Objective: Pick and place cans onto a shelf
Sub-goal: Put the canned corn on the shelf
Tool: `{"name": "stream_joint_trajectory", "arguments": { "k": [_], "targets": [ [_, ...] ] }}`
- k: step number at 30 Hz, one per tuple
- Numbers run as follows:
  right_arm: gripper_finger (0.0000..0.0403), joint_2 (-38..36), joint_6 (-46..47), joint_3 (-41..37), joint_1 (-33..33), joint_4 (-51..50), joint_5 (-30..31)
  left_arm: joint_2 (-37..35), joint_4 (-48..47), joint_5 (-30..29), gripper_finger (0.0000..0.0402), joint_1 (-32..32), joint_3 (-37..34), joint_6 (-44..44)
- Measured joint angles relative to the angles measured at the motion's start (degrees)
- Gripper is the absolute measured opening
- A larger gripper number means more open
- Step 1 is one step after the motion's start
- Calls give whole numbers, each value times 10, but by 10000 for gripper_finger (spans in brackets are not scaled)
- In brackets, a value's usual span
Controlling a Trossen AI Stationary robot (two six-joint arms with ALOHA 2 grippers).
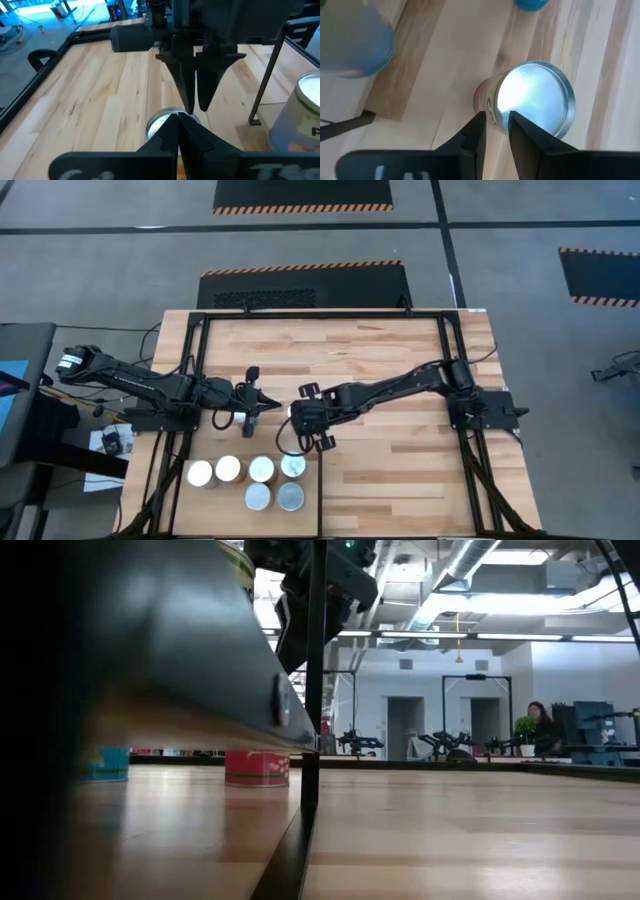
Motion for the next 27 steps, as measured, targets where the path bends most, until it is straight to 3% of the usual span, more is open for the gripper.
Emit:
{"name": "stream_joint_trajectory", "arguments": {
  "k": [4,9,11,19,27],
  "targets": [
    [98,-9,-2,25,8,-39,15,0,3,0,0,0,0,0],
    [34,-62,-15,-10,23,-15,27,0,7,22,0,0,0,-13],
    [11,-92,-11,-62,24,35,26,0,10,27,0,0,0,-19],
    [7,-249,26,-320,16,297,35,45,14,27,0,1,10,-33],
    [12,-395,30,-491,2,453,126,164,-32,27,3,-1,109,-58]
  ]
}}
